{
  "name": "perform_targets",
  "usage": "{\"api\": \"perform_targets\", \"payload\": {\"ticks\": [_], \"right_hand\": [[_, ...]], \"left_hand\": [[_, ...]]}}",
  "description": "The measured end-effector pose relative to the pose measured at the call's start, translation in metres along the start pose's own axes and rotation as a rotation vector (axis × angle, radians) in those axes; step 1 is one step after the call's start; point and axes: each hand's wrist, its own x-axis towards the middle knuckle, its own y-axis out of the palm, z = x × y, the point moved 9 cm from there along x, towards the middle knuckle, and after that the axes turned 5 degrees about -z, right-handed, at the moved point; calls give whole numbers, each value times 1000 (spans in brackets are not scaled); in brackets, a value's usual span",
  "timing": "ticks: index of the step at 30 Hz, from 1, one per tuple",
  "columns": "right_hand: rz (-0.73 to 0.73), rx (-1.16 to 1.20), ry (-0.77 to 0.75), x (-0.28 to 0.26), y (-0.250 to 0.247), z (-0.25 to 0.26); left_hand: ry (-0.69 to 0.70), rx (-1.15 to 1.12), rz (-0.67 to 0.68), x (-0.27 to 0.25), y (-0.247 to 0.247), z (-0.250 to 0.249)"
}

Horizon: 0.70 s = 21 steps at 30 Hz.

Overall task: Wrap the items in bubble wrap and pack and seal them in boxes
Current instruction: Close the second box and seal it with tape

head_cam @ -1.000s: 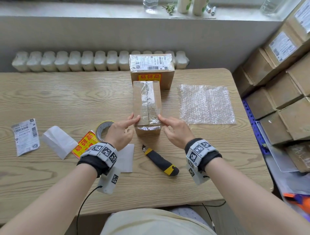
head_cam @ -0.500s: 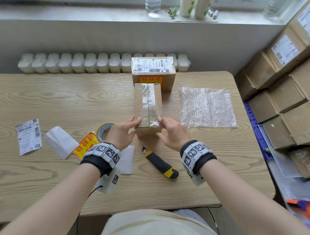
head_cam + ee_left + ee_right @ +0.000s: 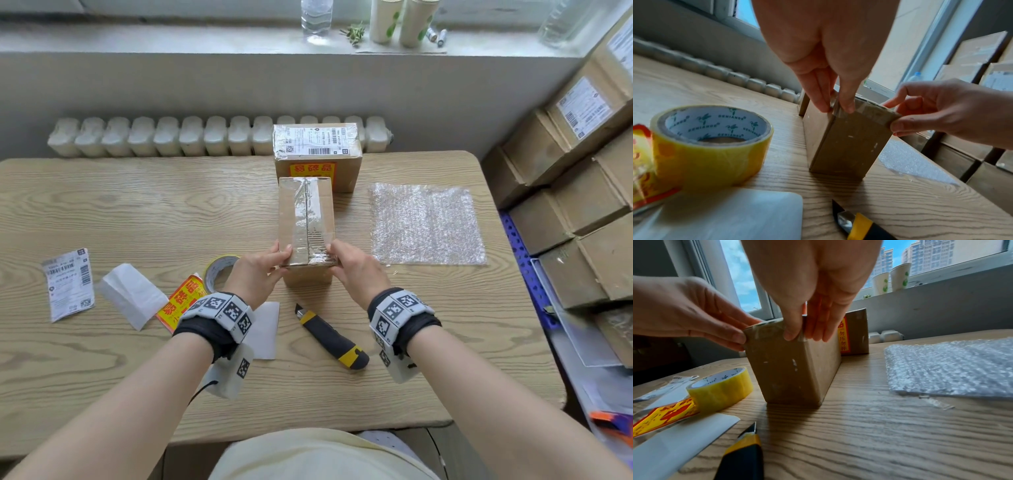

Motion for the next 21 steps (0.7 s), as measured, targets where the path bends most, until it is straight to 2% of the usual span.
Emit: {"api": "perform_targets", "payload": {"ticks": [5,9,15,18,21], "right_hand": [[18,84,51,-8,-3,-2],[-25,119,65,-24,-3,7],[-28,77,70,-52,6,14],[16,17,182,-67,21,5],[91,-8,323,-81,41,-8]], "left_hand": [[45,-42,-11,-5,-1,0],[31,-73,3,-16,-2,1],[29,-191,-29,-42,1,3],[5,-247,-65,-48,-2,12],[-55,-105,-46,-47,1,36]]}}
